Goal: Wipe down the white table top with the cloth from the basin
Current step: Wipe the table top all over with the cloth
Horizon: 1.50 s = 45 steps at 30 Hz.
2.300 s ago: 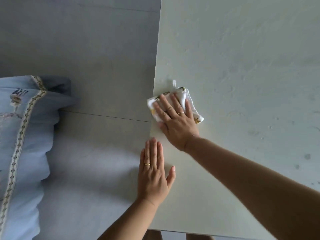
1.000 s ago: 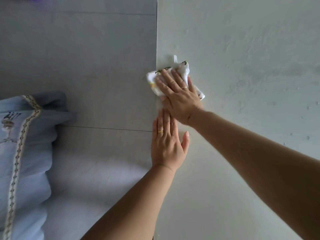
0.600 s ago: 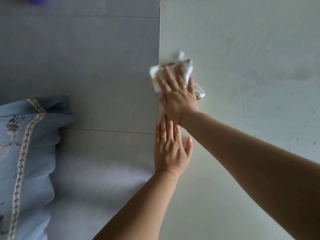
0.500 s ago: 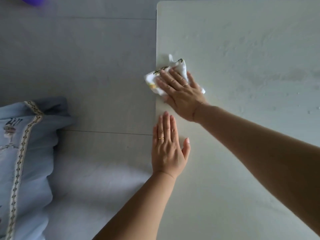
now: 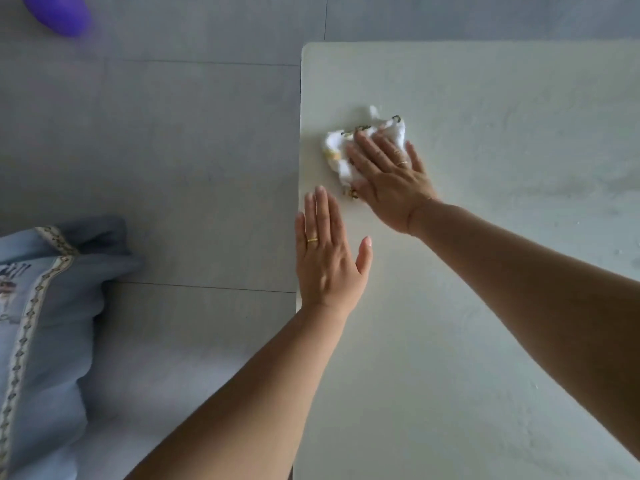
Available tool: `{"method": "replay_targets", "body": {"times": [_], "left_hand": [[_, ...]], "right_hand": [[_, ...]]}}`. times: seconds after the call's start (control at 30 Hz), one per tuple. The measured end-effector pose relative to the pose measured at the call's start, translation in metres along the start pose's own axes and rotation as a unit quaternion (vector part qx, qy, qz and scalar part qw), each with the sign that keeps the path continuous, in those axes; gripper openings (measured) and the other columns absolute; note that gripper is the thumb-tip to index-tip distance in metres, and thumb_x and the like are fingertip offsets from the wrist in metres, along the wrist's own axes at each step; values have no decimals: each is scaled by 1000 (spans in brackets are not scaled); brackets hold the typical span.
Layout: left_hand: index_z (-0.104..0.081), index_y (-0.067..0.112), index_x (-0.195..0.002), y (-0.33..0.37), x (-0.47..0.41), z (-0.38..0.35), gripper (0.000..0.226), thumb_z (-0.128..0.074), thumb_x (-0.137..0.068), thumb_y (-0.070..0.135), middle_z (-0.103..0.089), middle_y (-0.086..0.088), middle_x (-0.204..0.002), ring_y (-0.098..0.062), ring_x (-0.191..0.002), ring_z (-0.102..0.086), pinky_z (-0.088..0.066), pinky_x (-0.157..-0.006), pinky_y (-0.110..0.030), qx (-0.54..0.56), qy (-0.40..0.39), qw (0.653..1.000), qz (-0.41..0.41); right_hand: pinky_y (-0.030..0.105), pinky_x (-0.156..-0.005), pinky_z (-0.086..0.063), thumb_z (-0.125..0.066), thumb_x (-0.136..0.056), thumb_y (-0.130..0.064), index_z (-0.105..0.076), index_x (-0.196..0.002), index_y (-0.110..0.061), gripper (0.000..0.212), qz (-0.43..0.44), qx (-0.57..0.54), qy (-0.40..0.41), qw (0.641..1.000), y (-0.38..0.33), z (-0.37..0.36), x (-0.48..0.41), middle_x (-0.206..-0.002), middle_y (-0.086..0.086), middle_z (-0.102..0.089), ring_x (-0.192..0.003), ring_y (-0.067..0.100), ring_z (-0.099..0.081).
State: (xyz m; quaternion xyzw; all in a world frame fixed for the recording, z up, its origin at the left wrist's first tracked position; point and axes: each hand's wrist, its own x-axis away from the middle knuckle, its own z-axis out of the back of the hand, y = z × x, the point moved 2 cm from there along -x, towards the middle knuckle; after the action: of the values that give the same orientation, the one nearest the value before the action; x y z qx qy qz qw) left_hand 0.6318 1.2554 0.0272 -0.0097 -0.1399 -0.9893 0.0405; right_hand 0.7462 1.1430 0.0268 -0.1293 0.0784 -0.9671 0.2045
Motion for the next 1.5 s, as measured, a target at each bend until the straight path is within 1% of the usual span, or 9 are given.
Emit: {"method": "replay_targets", "body": {"times": [0.17,0.4,0.6,0.7,0.8,1.03,1.2,1.27,1.5], "left_hand": [[-15,0,-149,5,-30,-10,76,-29,-93,50,-13,-17,-157,-28,-146,-6,-4,-119,-40,-25,-29,999,-12],[-18,-1,-148,7,-30,-11,77,-28,-91,51,-19,-18,-156,-28,-146,-11,-8,-119,-41,-22,-20,1000,-1],[-22,-2,-147,5,-31,-13,77,-29,-90,50,-17,-19,-156,-30,-146,-12,-10,-119,-42,-31,-30,999,-8],[-41,-5,-136,7,-31,-11,74,-30,-86,48,-41,-24,-143,-36,-138,-32,-18,-117,-46,-45,-36,998,-10],[-31,-3,-143,6,-31,-12,74,-30,-90,49,-28,-20,-152,-33,-143,-21,-13,-118,-43,-30,-26,999,-3],[-21,-1,-147,4,-32,-17,76,-32,-91,49,-14,-17,-157,-29,-146,-11,-16,-118,-43,-32,-16,999,-3],[-20,0,-148,4,-31,-17,76,-33,-91,49,-13,-16,-157,-28,-146,-10,-13,-119,-42,-40,-20,999,-3],[-20,0,-148,3,-31,-18,76,-34,-91,49,-13,-16,-157,-28,-146,-9,-14,-118,-42,-41,-22,999,-6],[-20,0,-148,2,-31,-19,77,-32,-91,50,-13,-16,-157,-29,-146,-10,-16,-118,-44,-44,-25,999,-5]], "right_hand": [[46,-113,11,-22,-97,-43,-1,-150,-32,57,-178,-56,17,982,-6,-3,-25,-159,-7,10,-145,19,13],[42,-116,4,-23,-99,-46,-11,-150,-33,53,66,-9,10,998,-9,4,-44,-159,-9,-2,-146,16,2],[45,-114,11,-23,-98,-37,-7,-150,-30,54,-157,-70,55,984,-18,5,-76,-159,-6,4,-146,18,8],[45,-114,10,-25,-99,-38,-10,-150,-32,54,-33,-57,27,997,-55,-1,-75,-159,-6,2,-146,22,6],[43,-115,5,-24,-100,-42,-11,-150,-31,52,70,-19,11,997,-33,7,-81,-159,-6,-2,-146,18,3],[46,-113,12,-18,-99,-37,-5,-150,-30,53,-182,-55,52,980,-2,19,-131,-159,-6,5,-146,17,9],[46,-114,9,-20,-100,-42,-11,-149,-33,51,38,-30,1,999,-40,19,-140,-159,-6,2,-146,21,6],[46,-115,7,-21,-100,-44,-12,-149,-33,51,56,-18,7,998,-19,25,-147,-159,-6,-1,-146,18,5],[48,-115,11,-20,-98,-39,-7,-150,-34,54,-259,-63,61,962,65,34,-135,-159,-6,2,-146,21,7]]}}
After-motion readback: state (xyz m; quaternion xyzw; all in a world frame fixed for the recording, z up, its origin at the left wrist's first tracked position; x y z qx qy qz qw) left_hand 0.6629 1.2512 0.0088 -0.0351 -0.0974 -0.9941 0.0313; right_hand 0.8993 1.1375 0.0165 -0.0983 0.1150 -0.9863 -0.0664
